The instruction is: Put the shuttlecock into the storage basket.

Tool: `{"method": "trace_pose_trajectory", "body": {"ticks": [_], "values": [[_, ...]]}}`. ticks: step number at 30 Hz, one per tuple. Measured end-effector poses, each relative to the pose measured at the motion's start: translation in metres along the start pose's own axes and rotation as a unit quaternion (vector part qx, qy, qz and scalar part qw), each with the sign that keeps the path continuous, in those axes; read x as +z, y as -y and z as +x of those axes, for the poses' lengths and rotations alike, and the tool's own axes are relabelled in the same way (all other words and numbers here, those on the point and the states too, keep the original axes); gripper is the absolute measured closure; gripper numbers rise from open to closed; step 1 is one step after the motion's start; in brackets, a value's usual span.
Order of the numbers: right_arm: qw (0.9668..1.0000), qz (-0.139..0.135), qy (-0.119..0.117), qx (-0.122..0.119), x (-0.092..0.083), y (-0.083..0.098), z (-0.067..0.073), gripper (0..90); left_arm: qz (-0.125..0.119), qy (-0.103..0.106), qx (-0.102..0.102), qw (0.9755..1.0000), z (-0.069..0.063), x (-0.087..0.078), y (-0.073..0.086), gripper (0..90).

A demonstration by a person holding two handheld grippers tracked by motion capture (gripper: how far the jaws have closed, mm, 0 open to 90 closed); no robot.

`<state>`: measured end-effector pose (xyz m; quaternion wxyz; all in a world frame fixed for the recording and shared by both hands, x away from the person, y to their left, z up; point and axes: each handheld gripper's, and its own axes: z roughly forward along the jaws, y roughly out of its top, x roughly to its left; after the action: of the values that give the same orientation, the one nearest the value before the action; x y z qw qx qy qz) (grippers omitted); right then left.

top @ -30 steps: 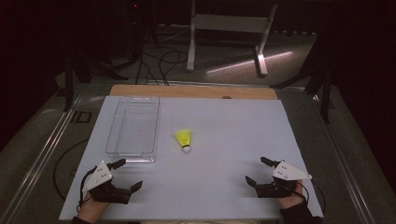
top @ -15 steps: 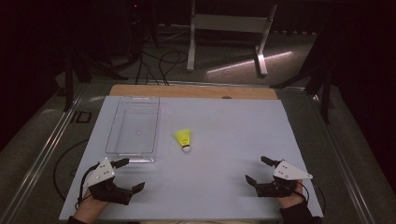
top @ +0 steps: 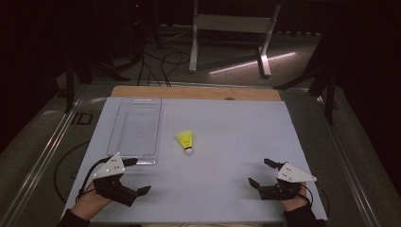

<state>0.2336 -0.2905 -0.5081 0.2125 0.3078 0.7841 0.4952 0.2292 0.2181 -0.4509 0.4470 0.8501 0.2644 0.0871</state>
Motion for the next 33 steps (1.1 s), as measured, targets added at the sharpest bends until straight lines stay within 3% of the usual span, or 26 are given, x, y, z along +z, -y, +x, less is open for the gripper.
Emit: {"method": "trace_pose_trajectory", "body": {"ticks": [7,14,25,31,33], "values": [[1.0000,0.000,-0.003,0.000,0.000,0.000,0.000,8.9,0.056,0.014,0.007,0.9983,-0.002,0.013,-0.016,0.2],[1.0000,-0.001,-0.007,0.003,0.000,0.000,0.000,8.9,0.098,0.019,0.040,0.9942,-0.008,0.029,-0.030,0.2],[0.9999,0.003,-0.010,0.003,0.001,0.001,0.000,8.9,0.154,0.015,0.028,0.9875,-0.008,0.052,-0.043,0.2],[0.9999,0.003,-0.010,0.004,0.001,0.001,-0.001,8.9,0.164,0.020,0.018,0.9861,-0.012,0.061,-0.049,0.2],[0.9999,0.003,-0.010,0.004,0.001,0.001,0.000,8.9,0.172,0.028,0.016,0.9846,-0.015,0.065,-0.051,0.2]]}}
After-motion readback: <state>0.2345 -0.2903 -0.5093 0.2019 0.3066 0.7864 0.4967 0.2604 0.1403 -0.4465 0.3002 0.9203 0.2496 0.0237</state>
